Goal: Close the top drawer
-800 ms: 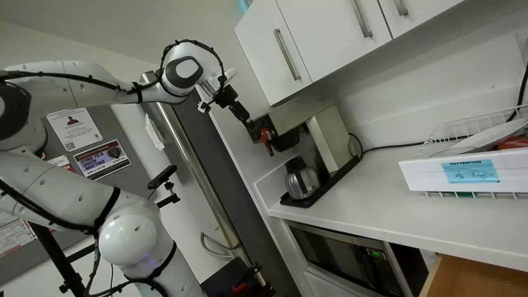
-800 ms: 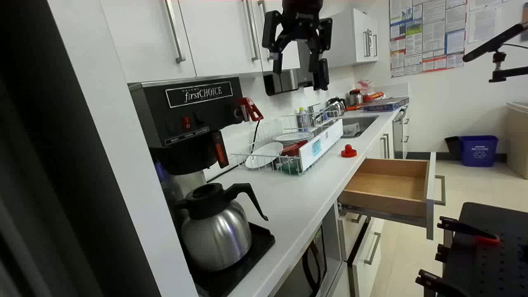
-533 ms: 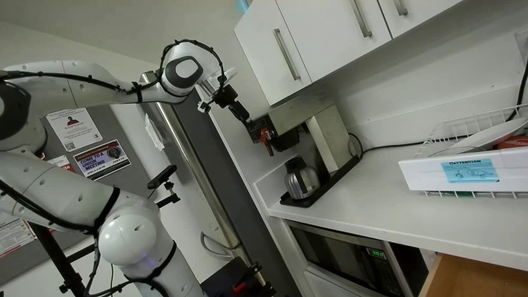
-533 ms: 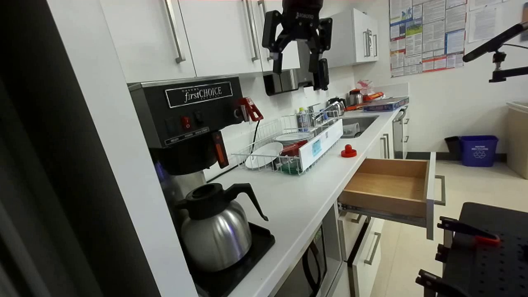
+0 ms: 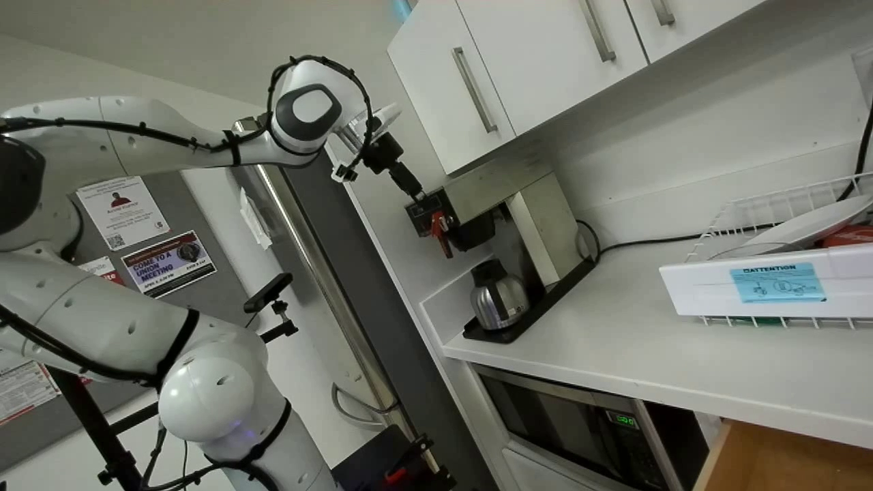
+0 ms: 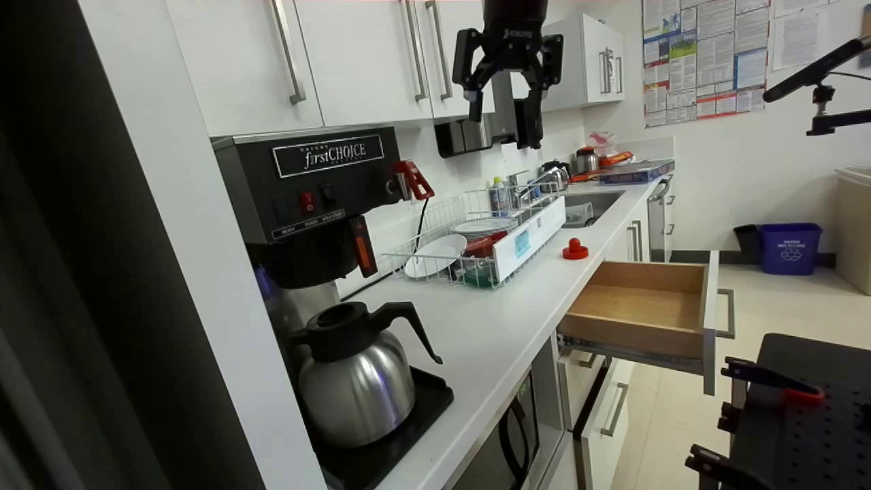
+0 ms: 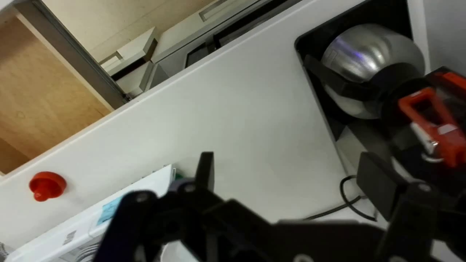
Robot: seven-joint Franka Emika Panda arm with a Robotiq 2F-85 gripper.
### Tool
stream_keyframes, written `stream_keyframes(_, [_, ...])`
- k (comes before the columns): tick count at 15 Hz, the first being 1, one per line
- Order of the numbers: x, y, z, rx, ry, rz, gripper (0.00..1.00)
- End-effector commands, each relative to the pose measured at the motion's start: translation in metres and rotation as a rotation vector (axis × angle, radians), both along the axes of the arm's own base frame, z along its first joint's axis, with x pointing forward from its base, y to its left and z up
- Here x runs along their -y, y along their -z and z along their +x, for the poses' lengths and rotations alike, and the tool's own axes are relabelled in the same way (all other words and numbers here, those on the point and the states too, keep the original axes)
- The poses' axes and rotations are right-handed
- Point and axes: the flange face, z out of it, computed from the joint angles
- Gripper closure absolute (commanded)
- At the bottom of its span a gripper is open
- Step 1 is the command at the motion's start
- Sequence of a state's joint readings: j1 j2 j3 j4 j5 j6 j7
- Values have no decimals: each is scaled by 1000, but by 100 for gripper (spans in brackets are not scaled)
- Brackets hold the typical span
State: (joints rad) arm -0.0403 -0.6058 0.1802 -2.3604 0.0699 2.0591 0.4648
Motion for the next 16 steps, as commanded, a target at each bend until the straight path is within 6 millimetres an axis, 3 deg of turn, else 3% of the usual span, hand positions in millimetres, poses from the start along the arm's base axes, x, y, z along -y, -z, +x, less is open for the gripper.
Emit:
stream_keyframes(1, [60, 20, -9, -9, 162, 19, 0])
stream_keyframes(6, [163, 79, -37, -43, 384, 79, 0])
stream_keyframes(11, [248, 129, -81, -33, 587, 58, 0])
stream_keyframes(14, [282, 144, -107, -38, 684, 54, 0])
stream_keyframes(15, [275, 141, -94, -60, 642, 65, 0])
stream_keyframes(16, [282, 145, -100, -62, 667, 69, 0])
